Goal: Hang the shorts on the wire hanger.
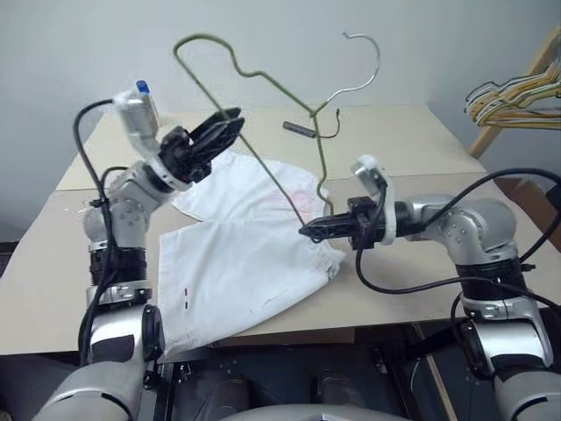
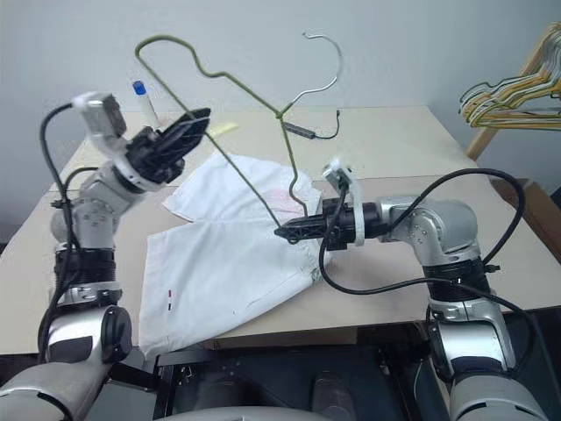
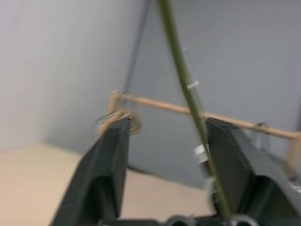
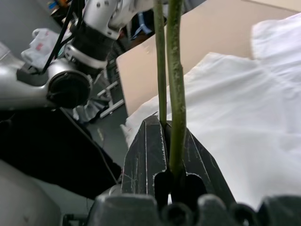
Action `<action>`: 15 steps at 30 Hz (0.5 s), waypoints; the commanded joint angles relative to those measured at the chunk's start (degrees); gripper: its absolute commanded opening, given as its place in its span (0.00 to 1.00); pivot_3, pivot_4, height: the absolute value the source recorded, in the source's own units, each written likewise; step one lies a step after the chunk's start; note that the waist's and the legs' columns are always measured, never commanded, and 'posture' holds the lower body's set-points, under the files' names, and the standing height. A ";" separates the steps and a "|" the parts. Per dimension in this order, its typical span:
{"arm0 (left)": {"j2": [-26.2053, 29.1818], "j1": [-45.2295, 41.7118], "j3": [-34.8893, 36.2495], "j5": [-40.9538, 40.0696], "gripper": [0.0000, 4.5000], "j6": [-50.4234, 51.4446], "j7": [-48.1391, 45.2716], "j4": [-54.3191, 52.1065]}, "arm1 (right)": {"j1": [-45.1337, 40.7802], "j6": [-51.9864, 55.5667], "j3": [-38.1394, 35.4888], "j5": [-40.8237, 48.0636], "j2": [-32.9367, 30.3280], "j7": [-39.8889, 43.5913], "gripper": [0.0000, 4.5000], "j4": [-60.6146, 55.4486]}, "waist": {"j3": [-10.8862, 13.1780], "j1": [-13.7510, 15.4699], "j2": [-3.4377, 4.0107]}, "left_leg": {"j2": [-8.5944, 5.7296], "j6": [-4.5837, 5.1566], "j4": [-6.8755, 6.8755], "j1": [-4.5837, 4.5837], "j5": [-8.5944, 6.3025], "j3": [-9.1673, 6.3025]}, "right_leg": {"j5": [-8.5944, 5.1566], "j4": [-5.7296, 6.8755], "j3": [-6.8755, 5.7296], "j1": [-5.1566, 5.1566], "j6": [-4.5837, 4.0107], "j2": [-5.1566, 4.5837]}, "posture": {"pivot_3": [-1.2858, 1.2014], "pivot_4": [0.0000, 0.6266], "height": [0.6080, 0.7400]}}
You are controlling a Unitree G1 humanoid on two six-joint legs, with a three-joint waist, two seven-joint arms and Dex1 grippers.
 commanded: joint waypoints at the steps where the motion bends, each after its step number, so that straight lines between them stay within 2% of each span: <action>1: 3.34 -0.96 -4.60 9.01 0.90 -6.25 -1.43 4.74 | -1.73 -0.18 -3.95 1.72 -0.88 -0.52 0.00 0.45 | 0.00 -0.17 0.01 | 0.00 0.00 0.00 -0.02 0.00 0.03 | 0.00 0.01 0.01 -0.03 0.00 0.00 | 0.51 0.00 1.00; 2: 4.23 -0.83 -6.16 11.01 0.97 -7.00 -1.92 5.67 | -1.53 0.45 -4.49 1.70 -1.33 -1.33 0.00 0.77 | 0.00 -0.35 0.01 | 0.01 0.00 -0.01 -0.11 0.00 0.04 | 0.00 0.01 0.00 -0.13 0.00 0.01 | 0.51 0.00 1.00; 3: 4.89 -0.67 -7.50 12.83 0.99 -8.05 -2.20 6.21 | -1.42 1.50 -5.07 1.71 -1.64 -2.53 0.00 1.10 | 0.00 -0.45 0.01 | 0.01 -0.01 -0.01 -0.19 0.00 0.07 | 0.00 0.03 0.03 -0.24 -0.01 0.01 | 0.51 0.00 1.00; 6: 6.18 0.22 -9.98 16.94 0.99 -11.41 -2.80 6.25 | 0.14 4.72 -6.92 1.44 -3.84 -4.89 0.00 2.89 | 0.00 -0.41 0.09 | -0.01 -0.01 -0.01 -0.32 0.01 0.16 | 0.01 0.07 0.09 -0.41 0.00 -0.01 | 0.51 0.00 1.00; 8: 6.93 0.97 -10.16 16.75 0.99 -11.10 -4.71 5.07 | 2.21 5.92 -8.00 1.51 -6.40 -4.39 0.00 3.51 | -0.01 -0.23 0.08 | 0.00 -0.01 0.05 -0.56 0.01 0.17 | 0.02 0.11 0.09 -0.63 0.01 -0.03 | 0.50 0.00 1.00; 11: 8.81 2.83 -12.62 20.00 0.99 -13.47 -6.56 2.21 | 5.02 8.53 -8.05 1.22 -10.95 -3.90 0.00 3.91 | 0.00 -0.13 0.09 | 0.01 -0.01 0.11 -0.89 0.01 0.17 | 0.02 0.12 0.06 -0.93 0.02 -0.03 | 0.51 0.00 1.00; 15: 11.34 4.76 -16.18 25.13 0.99 -18.69 -8.43 0.09 | 7.28 12.37 -6.38 -0.06 -15.20 -4.53 0.00 7.21 | 0.00 -0.16 0.09 | 0.00 0.04 0.11 -0.90 -0.02 0.23 | 0.03 0.06 0.13 -0.94 0.03 -0.03 | 0.50 0.00 1.00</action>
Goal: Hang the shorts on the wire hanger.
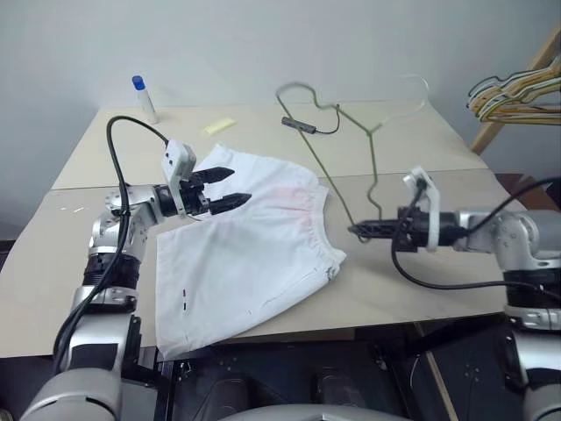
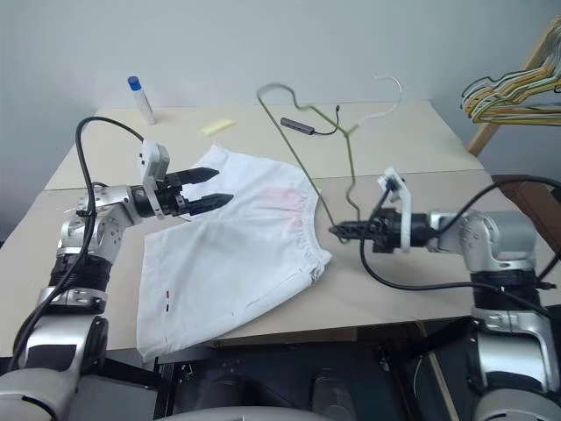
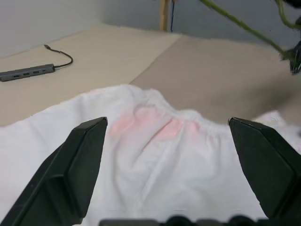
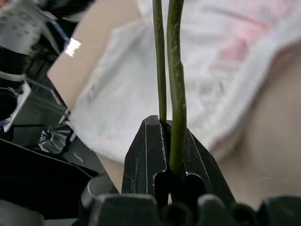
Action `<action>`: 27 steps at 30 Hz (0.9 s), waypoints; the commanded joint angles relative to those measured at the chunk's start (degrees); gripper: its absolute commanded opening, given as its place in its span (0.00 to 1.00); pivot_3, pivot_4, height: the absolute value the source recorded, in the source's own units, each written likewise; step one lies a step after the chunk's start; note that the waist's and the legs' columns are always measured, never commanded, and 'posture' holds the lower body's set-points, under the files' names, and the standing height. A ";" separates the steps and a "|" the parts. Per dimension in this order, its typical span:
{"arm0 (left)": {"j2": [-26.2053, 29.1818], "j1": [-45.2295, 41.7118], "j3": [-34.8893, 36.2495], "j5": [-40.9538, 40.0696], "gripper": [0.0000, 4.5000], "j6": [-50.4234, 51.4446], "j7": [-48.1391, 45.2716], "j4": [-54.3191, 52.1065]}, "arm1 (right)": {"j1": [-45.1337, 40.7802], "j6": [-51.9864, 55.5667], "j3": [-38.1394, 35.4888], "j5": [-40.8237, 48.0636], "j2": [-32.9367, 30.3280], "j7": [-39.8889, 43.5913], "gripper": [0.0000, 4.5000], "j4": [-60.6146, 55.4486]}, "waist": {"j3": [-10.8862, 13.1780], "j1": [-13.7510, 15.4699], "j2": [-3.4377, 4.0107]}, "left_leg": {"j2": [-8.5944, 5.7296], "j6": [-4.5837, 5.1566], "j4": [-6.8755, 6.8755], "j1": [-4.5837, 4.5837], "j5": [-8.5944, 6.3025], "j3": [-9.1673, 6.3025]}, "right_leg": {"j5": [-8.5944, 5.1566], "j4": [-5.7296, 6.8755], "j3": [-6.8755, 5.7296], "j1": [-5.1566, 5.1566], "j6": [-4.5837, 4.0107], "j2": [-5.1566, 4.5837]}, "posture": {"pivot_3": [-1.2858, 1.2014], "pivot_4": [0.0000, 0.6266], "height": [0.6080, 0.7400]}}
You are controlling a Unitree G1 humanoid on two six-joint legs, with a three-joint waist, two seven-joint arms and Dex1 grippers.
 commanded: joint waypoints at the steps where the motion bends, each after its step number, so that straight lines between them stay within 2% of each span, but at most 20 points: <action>1: 1.97 1.05 -2.68 3.47 0.99 -5.41 -2.75 -3.49 | -0.08 3.79 -0.06 -0.01 -3.05 0.21 0.00 2.53 | 0.00 -0.06 0.00 | 0.01 0.01 0.00 0.03 -0.01 0.00 | 0.00 -0.01 0.00 0.03 0.00 0.00 | 0.50 0.00 1.00; 5: 4.83 2.58 -5.54 7.45 0.99 -10.43 -5.15 -5.29 | 1.38 6.23 0.96 1.69 -6.87 4.66 0.00 4.98 | 0.00 -0.21 0.01 | 0.05 0.04 -0.02 0.09 -0.02 0.07 | 0.00 0.01 0.09 0.01 0.00 0.05 | 0.51 0.00 1.00; 7: 6.47 3.33 -6.99 9.58 0.99 -13.69 -6.48 -6.08 | 0.86 9.92 4.18 2.79 -9.45 9.22 0.00 8.17 | 0.00 -0.14 0.01 | 0.06 0.05 -0.02 0.09 -0.03 0.09 | 0.00 0.01 0.12 0.00 0.00 0.05 | 0.51 0.00 1.00; 11: 7.95 4.29 -7.87 10.53 0.99 -15.86 -7.72 -7.54 | 0.83 8.86 11.49 0.36 -12.72 15.31 0.00 12.85 | 0.00 -0.05 0.01 | 0.06 0.10 0.01 0.10 -0.06 0.10 | 0.00 -0.01 0.14 0.02 0.00 0.04 | 0.51 0.00 1.00; 18: 9.09 6.46 -7.20 10.27 0.99 -15.25 -8.51 -11.32 | -1.96 3.21 20.05 -6.67 -11.58 20.86 0.00 23.77 | 0.00 0.14 0.01 | 0.06 0.12 0.10 0.08 -0.07 0.10 | 0.01 0.06 0.18 0.00 0.03 0.05 | 0.52 0.00 1.00; 27: 9.41 8.07 -6.33 9.84 0.99 -14.01 -7.59 -12.96 | -4.28 -1.17 19.43 -9.66 -8.67 24.46 0.00 28.59 | -0.01 0.23 0.01 | 0.06 0.12 0.23 0.12 -0.07 0.11 | 0.01 0.20 0.21 0.03 0.03 0.05 | 0.52 0.00 1.00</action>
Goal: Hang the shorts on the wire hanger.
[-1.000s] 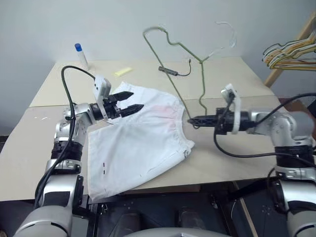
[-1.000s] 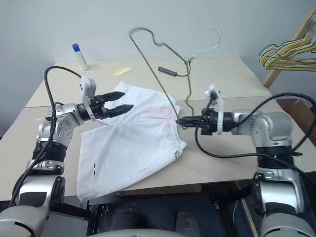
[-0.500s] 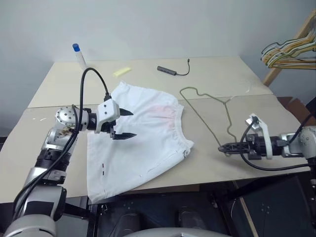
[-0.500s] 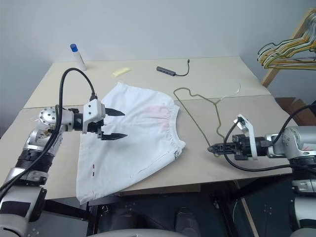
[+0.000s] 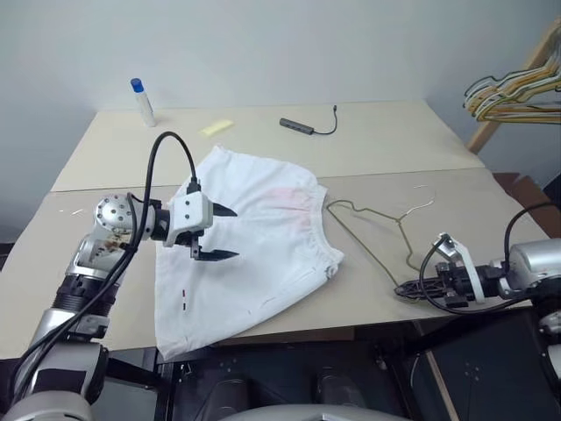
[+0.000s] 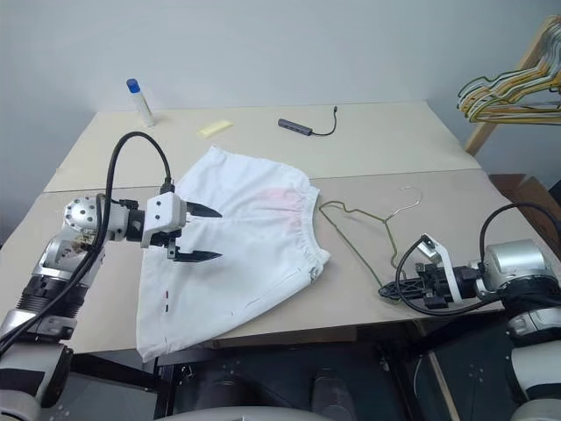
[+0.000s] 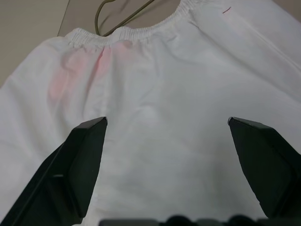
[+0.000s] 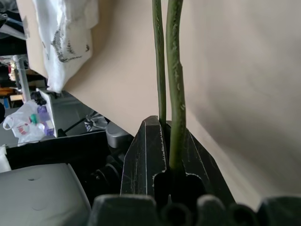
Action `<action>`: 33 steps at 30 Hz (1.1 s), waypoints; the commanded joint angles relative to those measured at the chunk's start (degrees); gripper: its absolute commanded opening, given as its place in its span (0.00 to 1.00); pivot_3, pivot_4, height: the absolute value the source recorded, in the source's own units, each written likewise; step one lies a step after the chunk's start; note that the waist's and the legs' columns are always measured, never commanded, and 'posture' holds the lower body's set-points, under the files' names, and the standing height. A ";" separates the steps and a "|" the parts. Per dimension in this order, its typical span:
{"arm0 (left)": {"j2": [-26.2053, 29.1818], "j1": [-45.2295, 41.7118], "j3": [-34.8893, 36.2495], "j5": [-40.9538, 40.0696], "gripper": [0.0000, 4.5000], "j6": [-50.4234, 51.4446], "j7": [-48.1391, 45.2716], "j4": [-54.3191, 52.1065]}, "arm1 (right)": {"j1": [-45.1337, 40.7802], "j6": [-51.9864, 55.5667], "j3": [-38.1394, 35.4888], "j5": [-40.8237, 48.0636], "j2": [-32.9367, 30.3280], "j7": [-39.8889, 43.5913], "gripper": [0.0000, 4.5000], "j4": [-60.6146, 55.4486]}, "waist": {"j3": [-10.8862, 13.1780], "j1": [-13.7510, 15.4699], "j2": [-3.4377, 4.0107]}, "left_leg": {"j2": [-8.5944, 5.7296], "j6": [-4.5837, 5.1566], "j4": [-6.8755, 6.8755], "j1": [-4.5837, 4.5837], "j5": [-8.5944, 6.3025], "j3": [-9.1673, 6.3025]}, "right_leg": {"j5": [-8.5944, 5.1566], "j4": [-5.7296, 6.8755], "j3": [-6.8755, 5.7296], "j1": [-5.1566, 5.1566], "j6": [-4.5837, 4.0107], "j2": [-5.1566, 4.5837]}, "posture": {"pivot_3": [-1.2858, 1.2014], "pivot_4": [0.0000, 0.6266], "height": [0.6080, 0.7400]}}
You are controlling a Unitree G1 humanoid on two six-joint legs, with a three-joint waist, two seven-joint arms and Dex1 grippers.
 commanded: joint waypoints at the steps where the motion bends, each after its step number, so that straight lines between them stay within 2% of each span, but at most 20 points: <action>1: 0.58 -0.25 1.18 -0.61 0.99 0.14 0.89 -1.60 | -2.53 -1.54 -1.88 -0.51 -0.40 2.57 0.00 0.02 | 0.00 0.01 0.00 | 0.00 0.00 0.00 0.00 0.00 0.00 | 0.00 0.01 0.00 0.01 0.00 -0.01 | 0.52 0.00 1.00; 13: -0.33 0.12 0.50 -0.40 0.99 0.47 1.69 -1.94 | -2.31 -3.15 1.72 -2.06 -1.17 8.12 0.00 -5.06 | -0.01 0.09 0.01 | 0.00 0.00 0.05 0.00 0.00 -0.01 | 0.00 0.08 -0.01 0.00 0.01 0.00 | 0.53 0.00 1.00; 18: -0.66 0.21 0.03 0.57 0.99 0.24 2.79 -1.72 | -7.69 -4.65 6.14 -6.86 2.62 8.86 0.00 2.19 | -0.01 -0.16 0.01 | -0.01 0.00 0.10 0.07 0.00 0.03 | -0.01 0.23 0.06 -0.01 0.01 0.00 | 0.53 0.00 1.00; 26: -0.49 1.23 0.15 0.81 0.99 1.24 4.28 -3.33 | -16.11 -12.13 8.54 -15.07 7.90 10.54 0.00 16.27 | -0.01 0.11 0.02 | -0.03 -0.02 0.11 0.05 0.01 0.04 | -0.02 0.40 0.05 -0.02 0.01 -0.01 | 0.54 0.00 1.00; 33: -0.38 2.74 0.28 0.65 0.99 2.06 5.54 -4.69 | -18.17 -13.04 14.71 -10.50 7.41 11.18 0.00 16.62 | -0.01 0.70 0.03 | -0.02 -0.02 0.11 0.02 0.01 0.03 | -0.02 0.48 0.03 -0.01 0.01 -0.01 | 0.55 0.00 1.00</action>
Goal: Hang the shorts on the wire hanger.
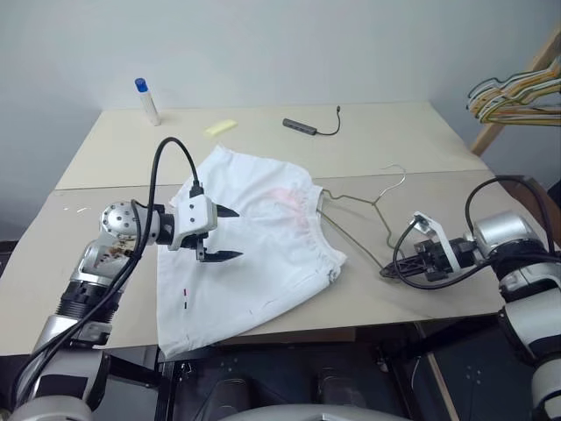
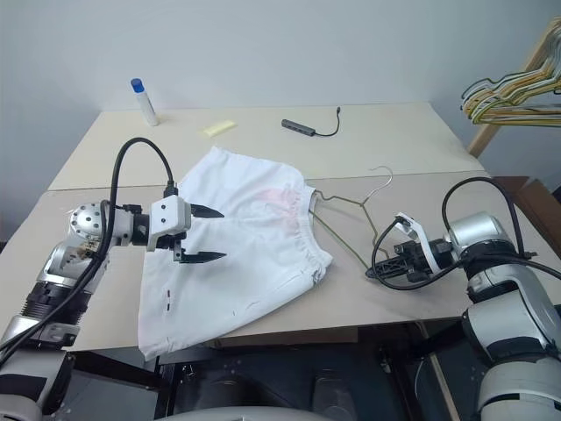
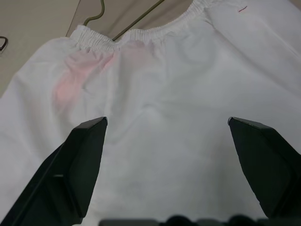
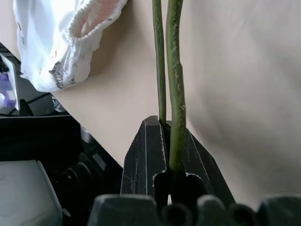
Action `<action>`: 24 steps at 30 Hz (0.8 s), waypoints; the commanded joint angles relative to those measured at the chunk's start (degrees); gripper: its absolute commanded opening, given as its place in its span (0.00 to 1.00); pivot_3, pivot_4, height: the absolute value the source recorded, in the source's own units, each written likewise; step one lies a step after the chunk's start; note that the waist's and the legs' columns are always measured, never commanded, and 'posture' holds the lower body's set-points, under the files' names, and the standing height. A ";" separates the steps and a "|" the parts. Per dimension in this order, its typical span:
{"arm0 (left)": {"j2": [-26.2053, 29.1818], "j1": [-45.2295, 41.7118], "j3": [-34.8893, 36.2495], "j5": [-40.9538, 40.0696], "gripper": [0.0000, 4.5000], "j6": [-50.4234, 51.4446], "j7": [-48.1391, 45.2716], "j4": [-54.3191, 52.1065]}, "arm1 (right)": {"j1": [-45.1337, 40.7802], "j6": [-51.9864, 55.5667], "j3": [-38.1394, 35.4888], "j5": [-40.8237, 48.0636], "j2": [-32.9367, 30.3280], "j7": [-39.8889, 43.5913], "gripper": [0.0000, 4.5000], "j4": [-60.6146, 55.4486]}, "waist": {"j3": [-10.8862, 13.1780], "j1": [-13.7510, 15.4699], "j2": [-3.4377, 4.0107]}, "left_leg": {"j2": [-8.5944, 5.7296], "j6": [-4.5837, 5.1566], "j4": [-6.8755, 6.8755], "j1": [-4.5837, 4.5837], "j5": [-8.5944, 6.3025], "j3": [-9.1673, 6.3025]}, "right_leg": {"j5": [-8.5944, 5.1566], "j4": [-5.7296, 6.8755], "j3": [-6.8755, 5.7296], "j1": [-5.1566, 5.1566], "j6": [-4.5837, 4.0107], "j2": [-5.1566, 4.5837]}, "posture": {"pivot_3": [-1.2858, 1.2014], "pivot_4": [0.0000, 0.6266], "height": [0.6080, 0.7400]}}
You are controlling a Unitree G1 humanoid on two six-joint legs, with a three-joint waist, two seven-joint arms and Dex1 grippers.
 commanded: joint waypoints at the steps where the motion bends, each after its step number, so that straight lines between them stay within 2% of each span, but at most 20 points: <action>1: 0.50 0.11 0.65 0.12 0.99 0.07 0.92 -1.83 | -2.45 -0.62 2.67 3.24 -0.92 3.69 0.00 -0.53 | 0.00 0.20 0.01 | 0.00 0.00 0.00 0.01 0.00 0.00 | 0.00 0.00 0.00 0.00 0.00 0.00 | 0.55 0.00 1.00; 7: 0.30 -0.08 0.10 0.56 0.99 0.43 1.43 -2.00 | -8.01 -5.73 5.09 -0.26 3.65 3.69 0.00 9.38 | -0.01 0.20 0.03 | 0.02 0.00 -0.01 0.08 0.00 0.04 | 0.00 -0.02 0.02 0.00 -0.01 0.03 | 0.55 0.00 1.00; 14: 0.85 0.50 0.32 0.51 0.99 1.48 1.69 -2.81 | -11.15 -11.53 3.37 -3.59 7.73 3.69 0.00 17.41 | -0.01 0.93 0.03 | 0.00 -0.07 0.00 -0.02 0.04 0.03 | 0.00 0.08 -0.02 -0.02 0.00 0.01 | 0.56 0.00 1.00; 18: 1.24 1.26 0.64 0.85 0.99 1.66 2.18 -3.20 | -13.23 -13.20 -1.47 -6.79 9.54 3.62 0.00 21.79 | -0.02 1.00 0.04 | 0.00 -0.08 0.00 -0.01 0.05 0.03 | 0.00 0.10 -0.01 -0.02 0.00 0.01 | 0.57 0.00 1.00; 24: 1.46 2.12 0.71 1.06 0.99 1.38 2.62 -3.36 | -14.37 -14.23 -10.42 -9.22 10.79 -1.29 0.00 24.13 | -0.02 1.15 0.04 | 0.01 -0.12 -0.01 -0.02 0.07 0.02 | 0.00 0.11 -0.04 -0.02 0.00 0.02 | 0.57 0.00 1.00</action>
